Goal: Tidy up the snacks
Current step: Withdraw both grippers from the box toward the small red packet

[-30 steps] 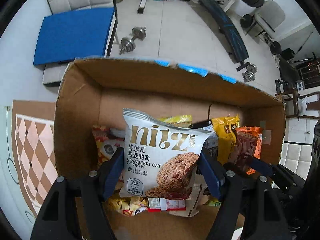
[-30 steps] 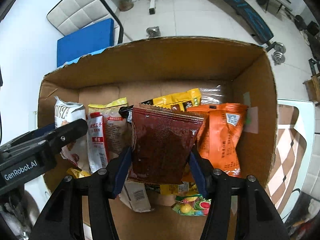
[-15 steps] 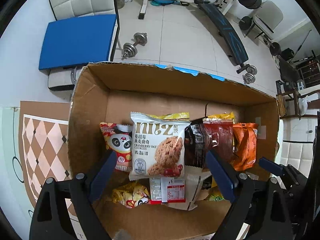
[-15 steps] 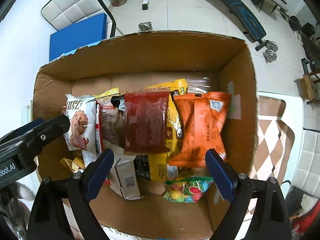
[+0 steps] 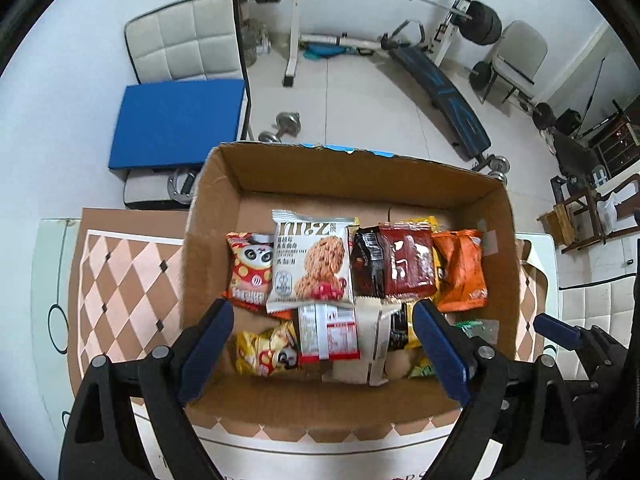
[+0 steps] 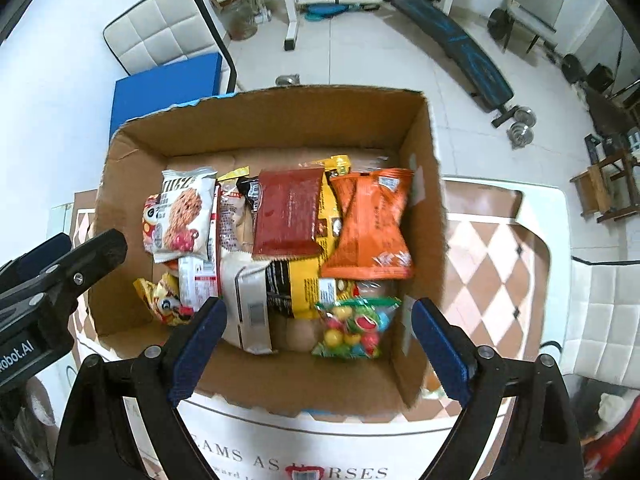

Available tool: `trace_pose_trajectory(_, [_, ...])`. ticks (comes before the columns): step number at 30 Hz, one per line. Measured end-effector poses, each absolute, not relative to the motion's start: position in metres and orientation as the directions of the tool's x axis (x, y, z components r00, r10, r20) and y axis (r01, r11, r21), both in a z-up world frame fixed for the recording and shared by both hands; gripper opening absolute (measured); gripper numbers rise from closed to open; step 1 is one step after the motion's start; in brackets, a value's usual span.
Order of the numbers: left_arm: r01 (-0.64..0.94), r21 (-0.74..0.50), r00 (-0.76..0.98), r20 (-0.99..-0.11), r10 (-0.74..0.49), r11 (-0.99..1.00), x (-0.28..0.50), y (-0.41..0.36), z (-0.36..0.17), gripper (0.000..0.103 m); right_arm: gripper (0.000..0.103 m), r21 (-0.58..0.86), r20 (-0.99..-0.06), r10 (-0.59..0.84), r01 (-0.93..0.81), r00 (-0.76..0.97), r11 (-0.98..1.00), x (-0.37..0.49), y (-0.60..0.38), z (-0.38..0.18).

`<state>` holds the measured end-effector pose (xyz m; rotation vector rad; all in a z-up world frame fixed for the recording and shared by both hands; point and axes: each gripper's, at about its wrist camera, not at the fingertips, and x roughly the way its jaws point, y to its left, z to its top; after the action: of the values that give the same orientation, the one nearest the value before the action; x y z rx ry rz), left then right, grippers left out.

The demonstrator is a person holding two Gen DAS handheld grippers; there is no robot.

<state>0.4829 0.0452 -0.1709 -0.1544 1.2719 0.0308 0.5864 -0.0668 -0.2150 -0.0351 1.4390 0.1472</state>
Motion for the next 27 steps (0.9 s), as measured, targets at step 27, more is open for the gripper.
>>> trace_pose_trajectory(27, [-0.100,-0.080,0.482,-0.876,-0.022,0.992,0.330,0.016,-0.094,0.091,0.096,0.150,-0.939,0.183,-0.132,0.290,0.980,0.438,-0.105,-0.121])
